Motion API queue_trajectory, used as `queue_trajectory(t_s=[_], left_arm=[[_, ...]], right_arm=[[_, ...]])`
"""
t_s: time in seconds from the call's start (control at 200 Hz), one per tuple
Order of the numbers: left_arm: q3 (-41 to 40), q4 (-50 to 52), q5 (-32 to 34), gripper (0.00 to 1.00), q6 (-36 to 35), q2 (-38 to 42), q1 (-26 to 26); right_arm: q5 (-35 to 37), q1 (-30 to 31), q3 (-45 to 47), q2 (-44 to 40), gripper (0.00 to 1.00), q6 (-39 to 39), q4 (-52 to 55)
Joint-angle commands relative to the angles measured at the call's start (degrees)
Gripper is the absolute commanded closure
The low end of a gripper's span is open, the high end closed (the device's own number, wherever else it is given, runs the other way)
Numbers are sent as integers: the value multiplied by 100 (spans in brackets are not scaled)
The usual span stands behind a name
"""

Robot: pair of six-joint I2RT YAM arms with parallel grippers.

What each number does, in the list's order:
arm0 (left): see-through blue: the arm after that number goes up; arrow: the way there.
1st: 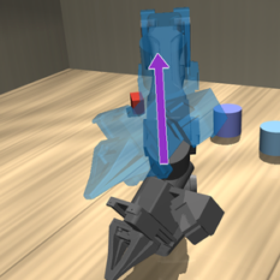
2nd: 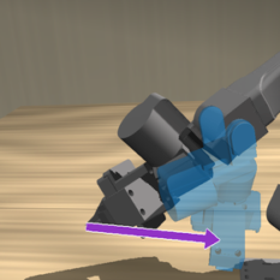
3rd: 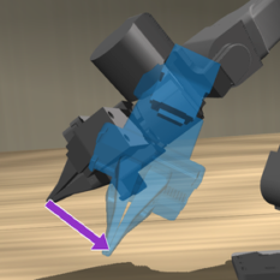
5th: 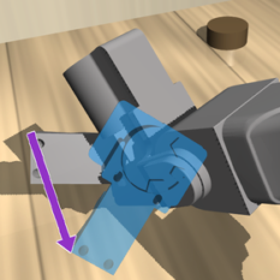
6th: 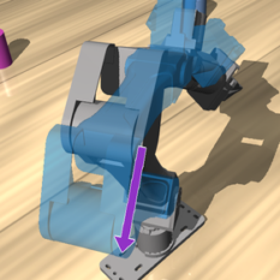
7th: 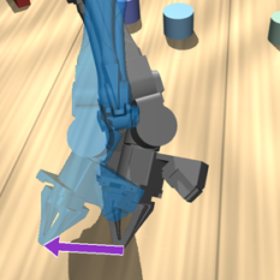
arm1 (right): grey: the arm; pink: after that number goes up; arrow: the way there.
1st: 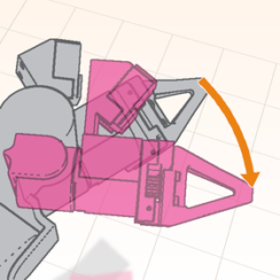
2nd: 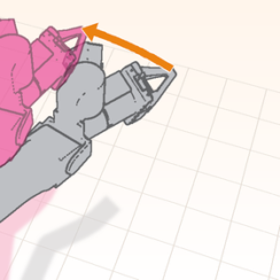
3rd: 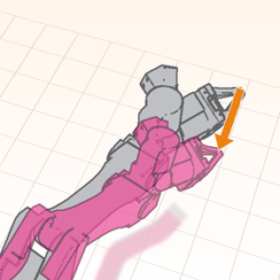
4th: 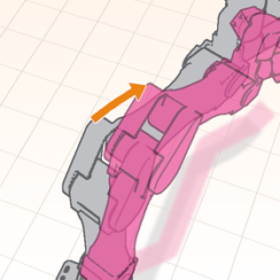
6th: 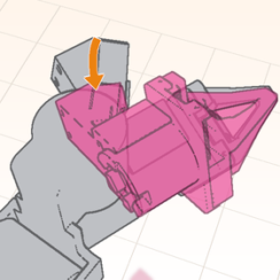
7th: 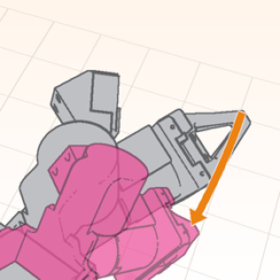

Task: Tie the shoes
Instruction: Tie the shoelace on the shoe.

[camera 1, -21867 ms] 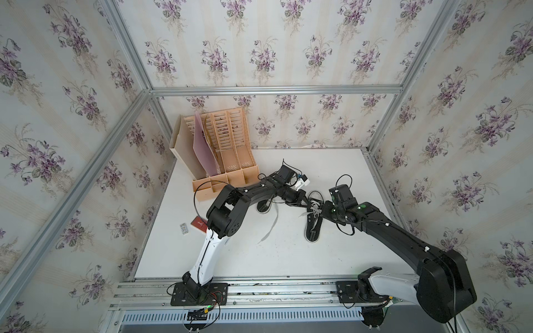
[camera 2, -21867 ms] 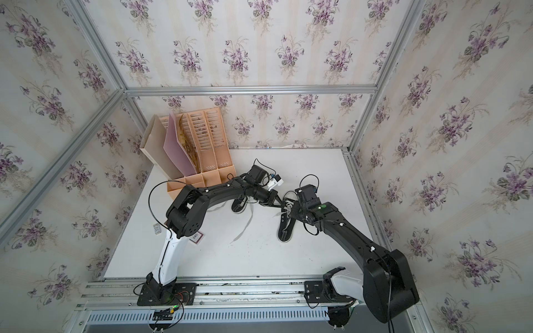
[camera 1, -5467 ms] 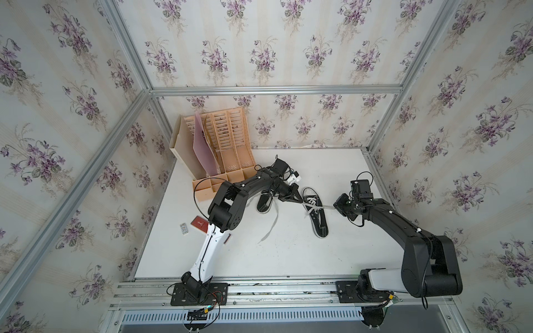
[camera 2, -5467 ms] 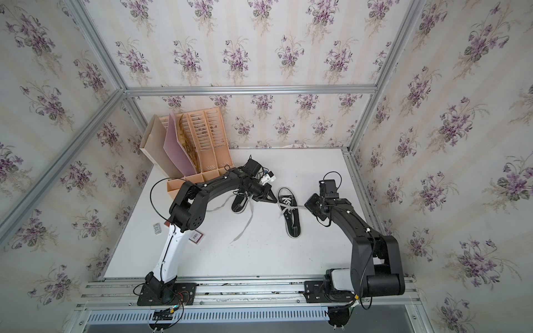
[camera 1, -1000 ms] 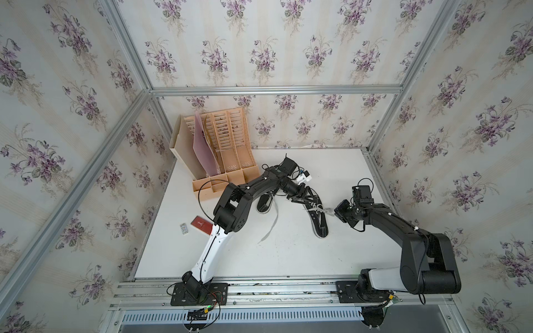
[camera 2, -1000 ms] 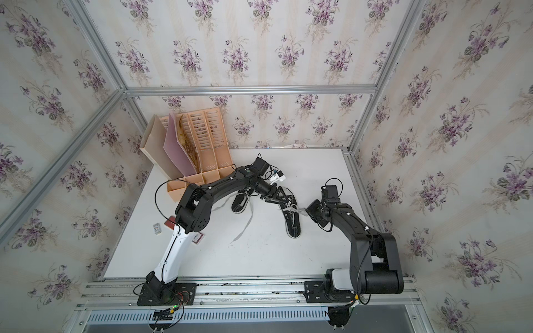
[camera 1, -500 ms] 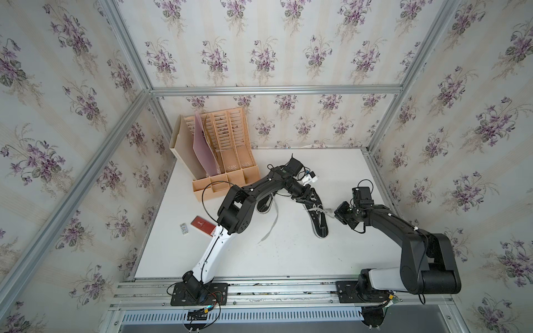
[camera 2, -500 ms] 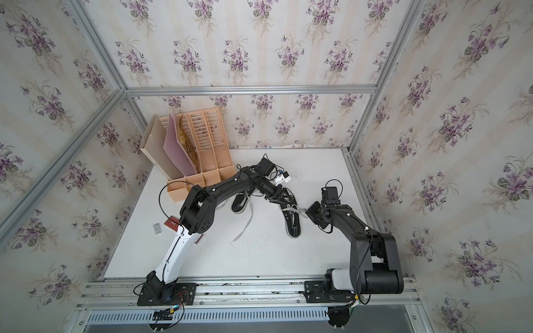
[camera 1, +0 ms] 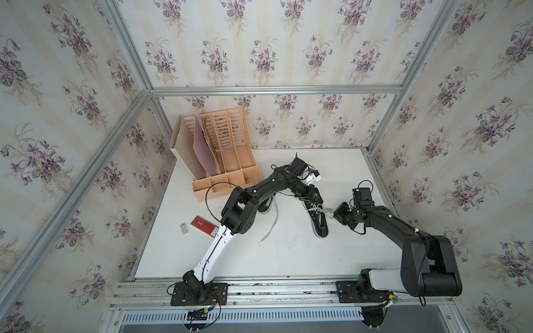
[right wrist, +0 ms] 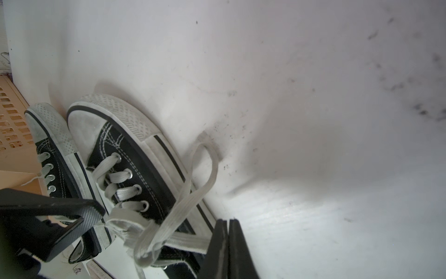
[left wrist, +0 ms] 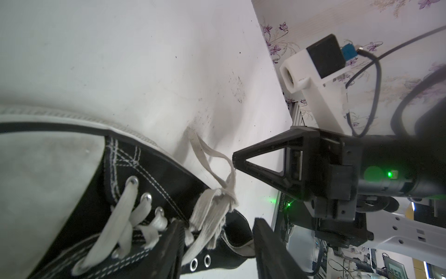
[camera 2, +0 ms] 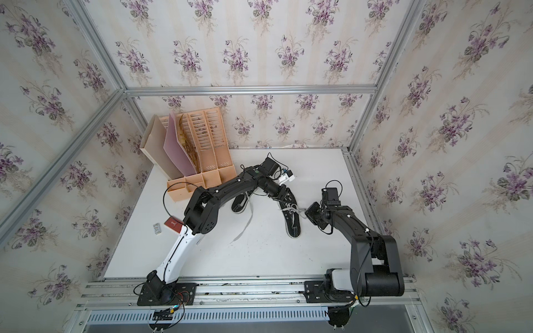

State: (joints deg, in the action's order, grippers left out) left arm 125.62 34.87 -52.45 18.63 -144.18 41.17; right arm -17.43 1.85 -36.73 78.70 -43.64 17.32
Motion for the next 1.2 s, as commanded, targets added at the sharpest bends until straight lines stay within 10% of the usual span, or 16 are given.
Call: queue_trajectory(t_s=[0.0,0.42,0.914,1.194], left_arm=[[206,73,159,49,-264,-149,57],[451,403,346,60,-490,-359,119],[253,426,433,93,-646,-15,80],[111,423,383,96,-675,46,49]], right_arm=[[-85,0,-10,32,100,75,-96],[-147,0,-44,76,96,134,-112],[-878,-892,191,-693,43,110,-433],[-1730,-908,33,234,36,-312,-1137]])
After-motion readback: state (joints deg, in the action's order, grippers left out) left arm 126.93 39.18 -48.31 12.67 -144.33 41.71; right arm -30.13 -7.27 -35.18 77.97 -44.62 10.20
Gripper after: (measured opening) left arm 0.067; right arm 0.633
